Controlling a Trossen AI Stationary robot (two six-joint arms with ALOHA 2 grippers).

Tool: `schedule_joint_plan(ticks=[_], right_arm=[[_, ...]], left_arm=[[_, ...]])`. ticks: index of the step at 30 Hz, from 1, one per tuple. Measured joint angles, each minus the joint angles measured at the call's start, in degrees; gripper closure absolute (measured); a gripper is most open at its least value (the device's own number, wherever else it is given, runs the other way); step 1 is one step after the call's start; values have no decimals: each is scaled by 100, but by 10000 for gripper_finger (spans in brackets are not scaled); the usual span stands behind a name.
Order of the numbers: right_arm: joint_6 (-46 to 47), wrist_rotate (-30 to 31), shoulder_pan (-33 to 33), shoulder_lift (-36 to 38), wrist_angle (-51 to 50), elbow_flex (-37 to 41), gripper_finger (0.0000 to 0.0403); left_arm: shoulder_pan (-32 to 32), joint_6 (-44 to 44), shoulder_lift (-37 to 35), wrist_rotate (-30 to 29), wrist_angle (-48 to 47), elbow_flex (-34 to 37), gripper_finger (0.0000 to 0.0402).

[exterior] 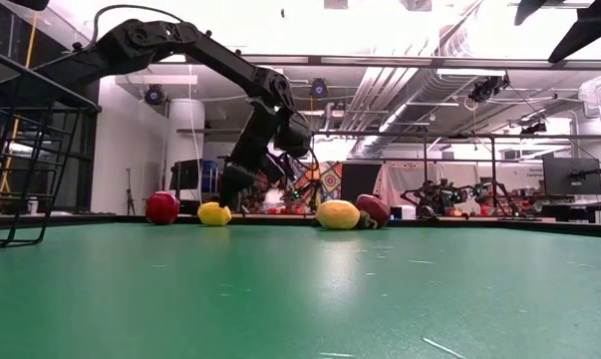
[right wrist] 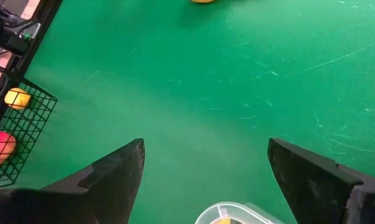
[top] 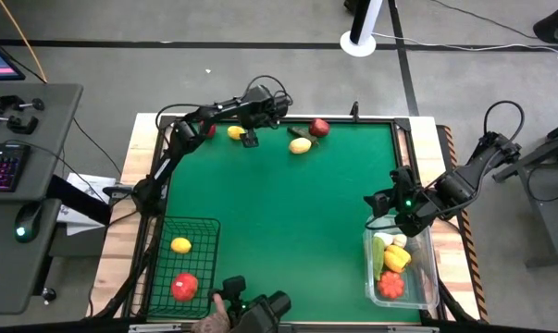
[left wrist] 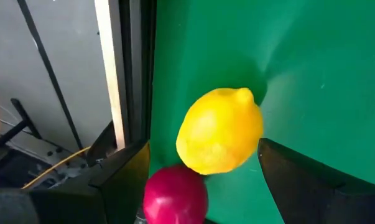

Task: Sort produce into baskets
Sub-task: Put the yellow lemon into the black wire basket

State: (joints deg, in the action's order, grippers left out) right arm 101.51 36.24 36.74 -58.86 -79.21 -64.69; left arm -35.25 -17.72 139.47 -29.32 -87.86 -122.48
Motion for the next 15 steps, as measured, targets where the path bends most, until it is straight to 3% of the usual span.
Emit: schedule_joint_plan(ticks=[7,15], right_arm=[[0,-51,0,1,17,0,70],[0,-222,1,1,16,0,70]], left_arm=[[128,-170,182,-273,-106,11,115],[226,-183,397,11,-40,111,115]])
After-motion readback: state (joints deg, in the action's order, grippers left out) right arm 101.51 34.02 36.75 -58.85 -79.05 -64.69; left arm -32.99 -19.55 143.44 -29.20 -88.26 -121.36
